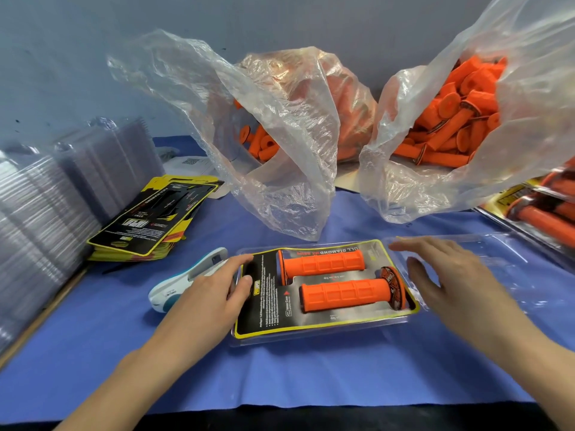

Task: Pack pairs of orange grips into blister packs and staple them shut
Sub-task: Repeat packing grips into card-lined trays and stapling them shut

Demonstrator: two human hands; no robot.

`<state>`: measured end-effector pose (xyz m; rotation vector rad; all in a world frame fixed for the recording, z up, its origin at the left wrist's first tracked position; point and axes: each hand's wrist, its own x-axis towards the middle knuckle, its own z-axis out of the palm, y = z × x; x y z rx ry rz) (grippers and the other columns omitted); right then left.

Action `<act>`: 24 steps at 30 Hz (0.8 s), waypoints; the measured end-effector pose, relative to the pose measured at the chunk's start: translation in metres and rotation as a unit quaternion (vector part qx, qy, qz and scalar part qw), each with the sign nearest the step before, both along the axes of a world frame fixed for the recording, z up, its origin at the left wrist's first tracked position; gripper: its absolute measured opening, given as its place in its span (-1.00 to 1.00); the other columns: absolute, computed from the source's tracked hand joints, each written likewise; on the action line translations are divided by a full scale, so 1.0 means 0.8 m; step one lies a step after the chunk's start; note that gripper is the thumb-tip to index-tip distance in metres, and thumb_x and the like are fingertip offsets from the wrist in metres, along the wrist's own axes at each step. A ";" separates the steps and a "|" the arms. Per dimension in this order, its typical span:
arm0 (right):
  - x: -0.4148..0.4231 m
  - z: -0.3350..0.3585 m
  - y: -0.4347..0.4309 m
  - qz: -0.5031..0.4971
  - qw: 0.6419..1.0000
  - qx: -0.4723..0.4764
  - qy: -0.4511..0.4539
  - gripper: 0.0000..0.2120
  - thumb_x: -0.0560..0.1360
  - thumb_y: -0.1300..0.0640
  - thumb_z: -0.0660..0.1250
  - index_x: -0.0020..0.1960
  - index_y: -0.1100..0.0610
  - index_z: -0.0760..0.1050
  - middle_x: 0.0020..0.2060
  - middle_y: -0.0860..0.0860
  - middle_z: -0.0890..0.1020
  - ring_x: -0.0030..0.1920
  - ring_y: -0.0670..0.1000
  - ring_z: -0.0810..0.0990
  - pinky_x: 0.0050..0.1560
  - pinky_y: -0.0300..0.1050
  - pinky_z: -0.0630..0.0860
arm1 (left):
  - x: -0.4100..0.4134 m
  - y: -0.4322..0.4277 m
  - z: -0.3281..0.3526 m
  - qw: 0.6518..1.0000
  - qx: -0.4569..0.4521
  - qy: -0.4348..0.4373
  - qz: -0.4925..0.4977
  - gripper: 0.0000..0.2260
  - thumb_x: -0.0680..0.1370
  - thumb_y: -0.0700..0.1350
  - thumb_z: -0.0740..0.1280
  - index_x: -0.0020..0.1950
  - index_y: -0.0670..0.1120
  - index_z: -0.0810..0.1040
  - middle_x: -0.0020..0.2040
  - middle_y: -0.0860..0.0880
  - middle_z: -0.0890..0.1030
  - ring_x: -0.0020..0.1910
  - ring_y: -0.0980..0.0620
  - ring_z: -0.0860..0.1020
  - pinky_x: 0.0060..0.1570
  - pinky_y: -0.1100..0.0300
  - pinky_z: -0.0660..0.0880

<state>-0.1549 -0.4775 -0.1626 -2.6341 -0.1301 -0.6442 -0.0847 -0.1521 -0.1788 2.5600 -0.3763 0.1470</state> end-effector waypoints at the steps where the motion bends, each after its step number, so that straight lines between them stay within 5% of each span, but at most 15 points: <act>1: 0.003 0.001 -0.003 0.016 0.999 -0.017 0.027 -0.70 0.57 0.25 0.29 0.24 0.01 0.56 0.14 -0.10 0.63 0.21 0.07 0.53 0.14 -0.02 0.40 | 0.000 0.000 -0.001 1.000 0.005 -0.001 -0.001 -0.75 0.63 0.09 0.16 0.31 0.29 0.37 -0.35 0.15 0.57 -0.20 0.14 0.55 -0.16 0.05 0.48; 5: 0.009 0.004 -0.005 0.040 0.992 -0.054 0.109 -0.70 0.60 0.10 0.22 0.31 -0.07 0.51 0.18 -0.16 0.60 0.31 -0.03 0.44 0.22 -0.05 0.35 | 0.000 0.002 -0.005 1.000 0.020 0.002 -0.007 -0.74 0.63 0.11 0.14 0.32 0.31 0.34 -0.30 0.20 0.56 -0.13 0.11 0.56 -0.09 0.02 0.50; 13: 0.006 0.003 -0.009 0.041 0.979 -0.174 0.102 -0.65 0.60 0.05 0.23 0.38 -0.08 0.45 0.18 -0.12 0.62 0.31 0.08 0.49 0.31 0.00 0.33 | 0.000 0.004 -0.008 0.999 0.032 0.005 -0.006 -0.71 0.63 0.14 0.11 0.36 0.30 0.33 -0.03 0.20 0.64 0.04 0.08 0.58 0.01 -0.01 0.50; 17: 0.008 0.003 -0.010 0.037 0.980 -0.153 0.125 -0.61 0.64 -0.02 0.10 0.47 -0.15 0.29 0.31 -0.22 0.49 0.40 -0.05 0.29 0.35 -0.18 0.13 | 0.001 0.004 -0.008 0.999 0.039 0.004 -0.006 -0.70 0.63 0.14 0.10 0.37 0.30 0.33 -0.01 0.20 0.64 0.06 0.06 0.58 0.01 -0.01 0.50; 24: 0.002 0.006 -0.019 0.083 0.982 -0.071 0.157 -0.65 0.62 -0.06 0.19 0.40 -0.21 0.35 0.31 -0.37 0.41 0.44 -0.19 0.19 0.44 -0.17 0.18 | 0.002 0.005 -0.008 0.999 0.036 0.008 -0.006 -0.69 0.64 0.13 0.10 0.39 0.29 0.32 0.03 0.20 0.64 0.07 0.09 0.58 0.01 0.00 0.50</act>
